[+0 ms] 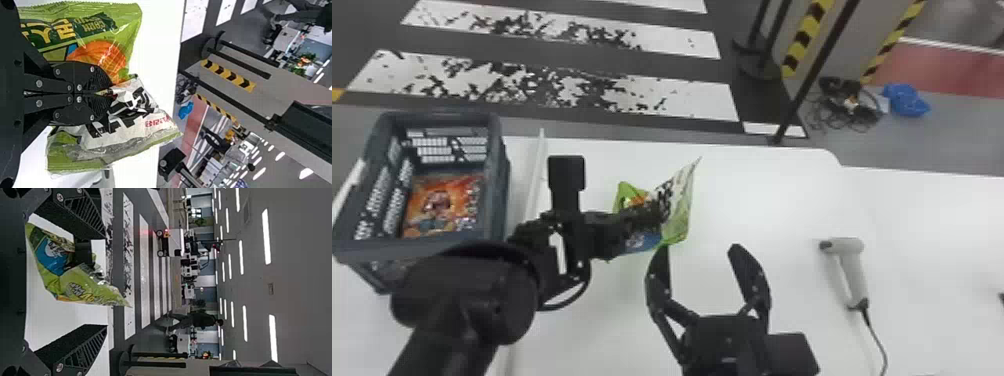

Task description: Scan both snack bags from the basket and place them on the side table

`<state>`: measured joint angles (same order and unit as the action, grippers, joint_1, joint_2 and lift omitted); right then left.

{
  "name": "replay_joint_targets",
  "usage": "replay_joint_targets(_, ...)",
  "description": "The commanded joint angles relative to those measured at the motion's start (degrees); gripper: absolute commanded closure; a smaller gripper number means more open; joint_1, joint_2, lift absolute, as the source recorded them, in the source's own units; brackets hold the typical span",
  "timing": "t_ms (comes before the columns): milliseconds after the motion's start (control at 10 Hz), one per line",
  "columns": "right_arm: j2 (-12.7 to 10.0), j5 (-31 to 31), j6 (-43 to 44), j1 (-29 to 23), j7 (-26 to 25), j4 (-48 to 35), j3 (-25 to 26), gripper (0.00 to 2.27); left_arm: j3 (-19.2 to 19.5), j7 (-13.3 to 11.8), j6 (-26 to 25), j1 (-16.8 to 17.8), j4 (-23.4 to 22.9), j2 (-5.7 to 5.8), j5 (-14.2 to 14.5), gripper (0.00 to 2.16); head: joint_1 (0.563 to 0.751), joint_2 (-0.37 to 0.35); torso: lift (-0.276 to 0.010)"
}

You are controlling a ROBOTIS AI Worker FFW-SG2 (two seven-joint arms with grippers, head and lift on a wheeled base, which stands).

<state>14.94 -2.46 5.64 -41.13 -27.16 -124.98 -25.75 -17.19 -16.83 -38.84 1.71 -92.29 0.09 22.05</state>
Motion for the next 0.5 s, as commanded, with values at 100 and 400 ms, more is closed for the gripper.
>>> replay_joint_targets(100,0.0,0.17,0.55,0.0,0.0,0.35,0.0,0.13,-3.81,2.24,3.2,-1.62,2.73,-0.24,1.15,1.62,0.695,-0.231,-0.075)
replay_joint_targets(400,0.0,0.44,0.72,0.26,0.0,0.71,0.0,0.13,-3.46,2.16,4.43,-3.82,0.62,-0.24,0.98,0.02,0.695,-0.261,-0.075)
